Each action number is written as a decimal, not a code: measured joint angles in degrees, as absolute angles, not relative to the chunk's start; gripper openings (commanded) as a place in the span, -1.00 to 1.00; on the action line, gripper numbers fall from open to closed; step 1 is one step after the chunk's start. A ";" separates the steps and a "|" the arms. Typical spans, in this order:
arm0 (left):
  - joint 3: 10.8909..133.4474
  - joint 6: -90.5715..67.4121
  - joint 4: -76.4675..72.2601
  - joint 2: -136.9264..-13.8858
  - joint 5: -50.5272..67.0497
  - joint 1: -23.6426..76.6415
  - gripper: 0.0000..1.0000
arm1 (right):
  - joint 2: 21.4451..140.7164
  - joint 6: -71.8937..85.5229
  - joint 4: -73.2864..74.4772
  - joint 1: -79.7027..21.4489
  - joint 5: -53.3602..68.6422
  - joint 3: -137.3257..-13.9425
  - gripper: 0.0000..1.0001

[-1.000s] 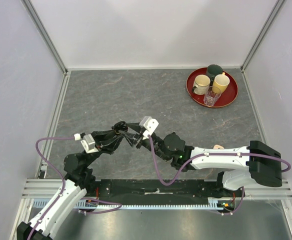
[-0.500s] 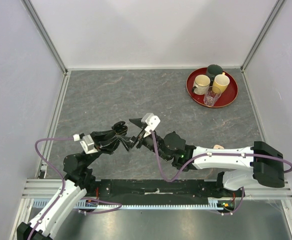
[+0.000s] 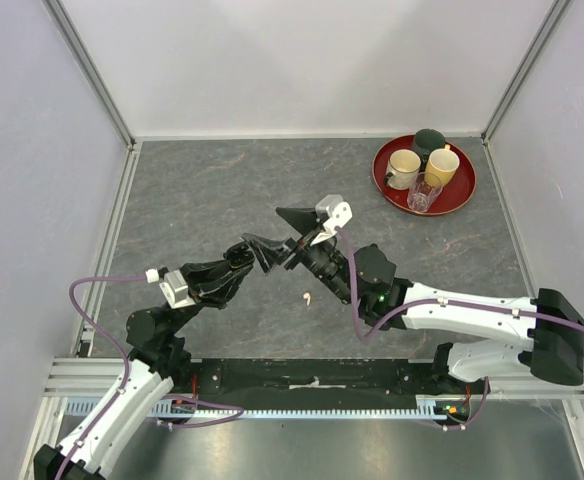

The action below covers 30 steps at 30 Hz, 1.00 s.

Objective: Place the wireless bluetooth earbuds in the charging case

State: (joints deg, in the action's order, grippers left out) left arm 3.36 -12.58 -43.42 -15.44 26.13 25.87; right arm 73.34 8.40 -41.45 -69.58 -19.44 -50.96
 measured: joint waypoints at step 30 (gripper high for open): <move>8.27 -11.09 -34.83 -7.40 28.62 25.89 -0.95 | 95.64 36.21 1.28 -40.60 -7.94 -70.63 0.96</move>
